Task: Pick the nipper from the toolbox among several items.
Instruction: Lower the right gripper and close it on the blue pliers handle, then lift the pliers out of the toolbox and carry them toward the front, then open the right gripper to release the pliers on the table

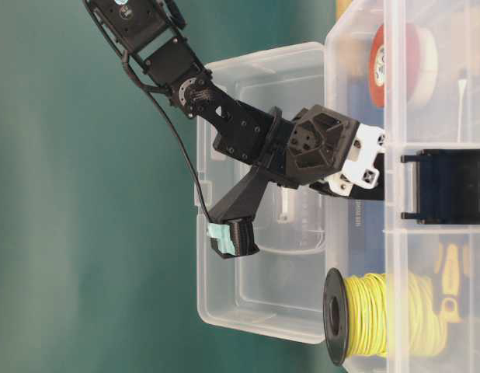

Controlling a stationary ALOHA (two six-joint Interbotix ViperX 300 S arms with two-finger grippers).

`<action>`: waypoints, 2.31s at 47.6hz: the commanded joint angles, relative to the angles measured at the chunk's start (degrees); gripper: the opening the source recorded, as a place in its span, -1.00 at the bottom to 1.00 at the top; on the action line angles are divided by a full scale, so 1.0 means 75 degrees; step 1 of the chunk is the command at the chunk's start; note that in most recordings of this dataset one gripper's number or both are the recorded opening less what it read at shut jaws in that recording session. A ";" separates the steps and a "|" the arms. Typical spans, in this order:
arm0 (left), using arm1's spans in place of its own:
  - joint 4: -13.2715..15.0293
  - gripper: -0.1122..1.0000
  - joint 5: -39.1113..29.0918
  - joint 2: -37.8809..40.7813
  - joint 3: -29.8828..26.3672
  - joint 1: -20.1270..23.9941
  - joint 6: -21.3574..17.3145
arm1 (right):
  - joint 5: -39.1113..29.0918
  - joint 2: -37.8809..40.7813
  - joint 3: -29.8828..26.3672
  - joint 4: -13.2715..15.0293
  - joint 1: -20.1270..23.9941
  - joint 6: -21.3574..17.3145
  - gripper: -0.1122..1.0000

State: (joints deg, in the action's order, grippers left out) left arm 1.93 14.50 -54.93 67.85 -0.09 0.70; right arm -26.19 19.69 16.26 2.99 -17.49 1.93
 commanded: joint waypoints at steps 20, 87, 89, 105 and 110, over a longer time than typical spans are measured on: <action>0.0012 -0.80 -0.0023 0.0000 -0.0129 0.0000 -0.0012 | -0.0199 -0.2895 0.0340 0.0023 -0.0070 -0.0035 -0.56; 0.0035 -0.80 -0.0141 -0.0012 -0.0070 0.0246 0.0023 | 0.1688 -0.1055 0.1535 -0.0070 0.3891 -0.3164 -0.55; 0.0023 -0.80 -0.0152 -0.0023 -0.0070 0.0246 0.0023 | 0.1605 -0.1055 0.1523 -0.0059 0.3879 -0.3176 -0.55; 0.0023 -0.80 -0.0258 -0.0129 -0.0082 0.0234 0.0023 | 0.0305 -0.2590 0.1523 0.0352 0.3738 -0.3082 0.71; 0.0035 -0.80 -0.0270 -0.0164 -0.0082 0.0234 0.0035 | -0.0035 -0.3609 0.1676 0.0844 0.3691 -0.3094 0.60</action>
State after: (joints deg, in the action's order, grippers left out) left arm 2.11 12.30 -56.25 67.85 1.67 0.88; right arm -25.22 -1.05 28.74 7.12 10.37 -21.27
